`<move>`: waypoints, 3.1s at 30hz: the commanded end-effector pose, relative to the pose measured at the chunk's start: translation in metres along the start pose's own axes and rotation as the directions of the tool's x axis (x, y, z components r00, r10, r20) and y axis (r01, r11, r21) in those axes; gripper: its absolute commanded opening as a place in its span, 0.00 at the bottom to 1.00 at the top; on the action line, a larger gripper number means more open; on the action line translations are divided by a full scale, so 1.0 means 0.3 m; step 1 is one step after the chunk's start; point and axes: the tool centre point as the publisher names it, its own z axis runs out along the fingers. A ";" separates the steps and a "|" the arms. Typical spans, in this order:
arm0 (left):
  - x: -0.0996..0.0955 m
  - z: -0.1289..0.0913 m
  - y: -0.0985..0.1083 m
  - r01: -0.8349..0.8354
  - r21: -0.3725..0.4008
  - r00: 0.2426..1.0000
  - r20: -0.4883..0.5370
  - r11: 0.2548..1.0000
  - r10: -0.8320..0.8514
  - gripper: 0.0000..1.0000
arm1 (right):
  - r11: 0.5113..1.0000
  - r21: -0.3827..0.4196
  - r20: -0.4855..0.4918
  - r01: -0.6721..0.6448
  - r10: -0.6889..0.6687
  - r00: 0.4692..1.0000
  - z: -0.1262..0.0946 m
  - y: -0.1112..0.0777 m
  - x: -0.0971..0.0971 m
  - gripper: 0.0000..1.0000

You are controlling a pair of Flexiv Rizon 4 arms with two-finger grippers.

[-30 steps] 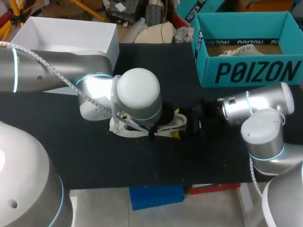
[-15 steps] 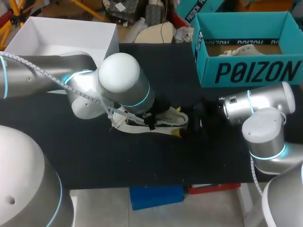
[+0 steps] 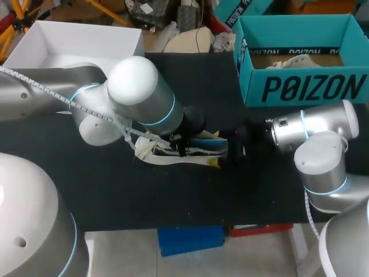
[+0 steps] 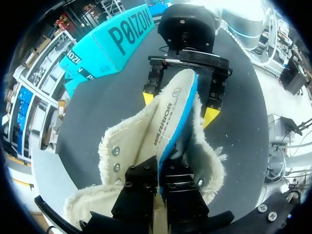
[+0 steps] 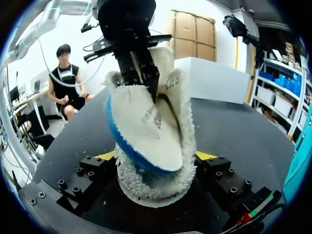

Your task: Take the shoe out of the shoebox, open the shoe tongue, remove and reinsert the insole, then place the shoe into the shoebox

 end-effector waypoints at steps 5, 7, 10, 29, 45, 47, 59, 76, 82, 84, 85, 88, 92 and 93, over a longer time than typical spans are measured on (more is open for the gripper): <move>0.028 0.056 0.019 -0.068 0.049 0.997 -0.038 0.996 0.070 0.00 | 1.000 0.002 0.001 -0.001 0.001 1.000 0.008 -0.007 0.006 0.00; 0.032 0.054 0.021 -0.067 0.078 0.996 -0.046 0.995 0.071 0.01 | 1.000 0.002 0.001 -0.001 0.001 1.000 0.008 -0.007 0.006 0.00; 0.039 0.052 0.025 -0.126 0.100 0.992 -0.011 0.987 0.128 0.24 | 1.000 0.002 0.001 -0.001 0.001 1.000 0.008 -0.007 0.006 0.00; 0.040 0.119 -0.051 -0.175 0.188 0.982 0.105 0.966 0.157 0.32 | 1.000 0.002 0.001 -0.001 0.001 1.000 0.008 -0.007 0.006 0.00; 0.099 0.097 -0.142 -0.270 0.265 0.962 0.031 0.926 0.272 0.00 | 1.000 0.002 0.001 -0.001 0.001 1.000 0.008 -0.007 0.006 0.00; 0.108 0.080 -0.144 -0.281 0.280 0.958 0.026 0.918 0.285 0.00 | 1.000 0.002 0.001 -0.001 0.001 1.000 0.008 -0.007 0.006 0.00; 0.094 -0.135 -0.122 -0.203 0.425 0.973 -0.014 0.882 0.231 0.00 | 1.000 0.002 0.001 -0.001 0.001 1.000 0.008 -0.007 0.006 0.00; 0.085 -0.567 -0.319 0.202 0.685 0.920 -0.377 0.700 0.103 0.00 | 1.000 0.002 0.001 -0.001 0.001 1.000 0.008 -0.007 0.006 0.00; 0.071 -0.782 -0.380 0.381 0.708 0.869 -0.493 0.595 0.031 0.00 | 1.000 0.002 0.001 -0.001 0.001 1.000 0.008 -0.007 0.006 0.00; 0.071 -0.843 -0.391 0.446 0.701 0.843 -0.538 0.557 0.001 0.00 | 1.000 0.002 0.001 -0.001 0.001 1.000 0.008 -0.007 0.006 0.00; 0.072 -0.875 -0.395 0.485 0.689 0.822 -0.570 0.539 -0.011 0.00 | 1.000 0.002 0.001 -0.001 0.001 1.000 0.008 -0.007 0.006 0.00; 0.077 -0.906 -0.396 0.543 0.656 0.769 -0.639 0.524 0.003 0.00 | 1.000 0.002 0.001 -0.001 0.001 1.000 0.008 -0.007 0.006 0.00; 0.077 -0.906 -0.396 0.543 0.656 0.769 -0.639 0.524 0.003 0.00 | 1.000 0.002 0.001 -0.001 0.001 1.000 0.008 -0.007 0.006 0.00; 0.077 -0.906 -0.396 0.543 0.656 0.769 -0.639 0.524 0.003 0.00 | 1.000 0.002 0.001 -0.001 0.001 1.000 0.008 -0.007 0.006 0.00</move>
